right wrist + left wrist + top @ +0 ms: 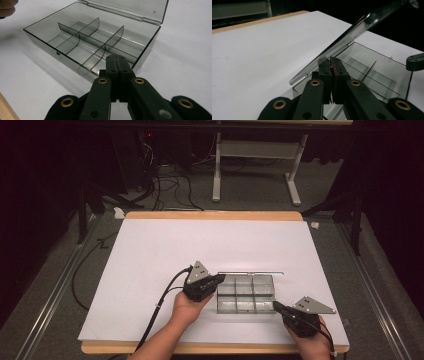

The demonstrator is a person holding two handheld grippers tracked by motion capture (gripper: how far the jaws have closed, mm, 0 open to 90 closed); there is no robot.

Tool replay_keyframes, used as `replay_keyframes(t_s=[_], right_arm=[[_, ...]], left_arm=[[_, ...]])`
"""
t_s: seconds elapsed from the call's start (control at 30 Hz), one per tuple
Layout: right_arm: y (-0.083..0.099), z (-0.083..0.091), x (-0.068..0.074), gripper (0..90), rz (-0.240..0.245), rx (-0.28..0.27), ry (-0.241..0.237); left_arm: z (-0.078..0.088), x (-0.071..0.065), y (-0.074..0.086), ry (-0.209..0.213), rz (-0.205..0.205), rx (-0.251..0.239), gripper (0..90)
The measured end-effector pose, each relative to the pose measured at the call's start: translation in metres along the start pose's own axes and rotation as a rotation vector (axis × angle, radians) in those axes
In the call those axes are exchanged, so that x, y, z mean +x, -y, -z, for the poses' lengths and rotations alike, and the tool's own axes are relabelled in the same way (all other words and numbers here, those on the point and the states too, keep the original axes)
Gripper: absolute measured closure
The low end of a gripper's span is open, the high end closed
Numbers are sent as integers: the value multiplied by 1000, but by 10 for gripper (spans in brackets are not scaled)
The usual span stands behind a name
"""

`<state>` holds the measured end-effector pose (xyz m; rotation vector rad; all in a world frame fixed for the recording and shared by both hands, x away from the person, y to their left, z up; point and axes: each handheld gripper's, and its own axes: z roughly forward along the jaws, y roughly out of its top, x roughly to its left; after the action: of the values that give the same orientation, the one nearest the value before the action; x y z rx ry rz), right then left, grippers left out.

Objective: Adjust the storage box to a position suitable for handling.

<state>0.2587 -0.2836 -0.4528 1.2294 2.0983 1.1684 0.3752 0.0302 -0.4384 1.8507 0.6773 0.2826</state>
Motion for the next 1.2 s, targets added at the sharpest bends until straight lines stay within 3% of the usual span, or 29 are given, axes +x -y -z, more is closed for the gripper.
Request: replay_keyframes(t_s=[0.57,1.2], right_arm=[[3,-2,2,900,19,2,14],[4,-1,1,900,27,-4,15]], left_arm=[[-11,10,6,-32,23,-12,878],[-24,19,14,-61,24,25,878]])
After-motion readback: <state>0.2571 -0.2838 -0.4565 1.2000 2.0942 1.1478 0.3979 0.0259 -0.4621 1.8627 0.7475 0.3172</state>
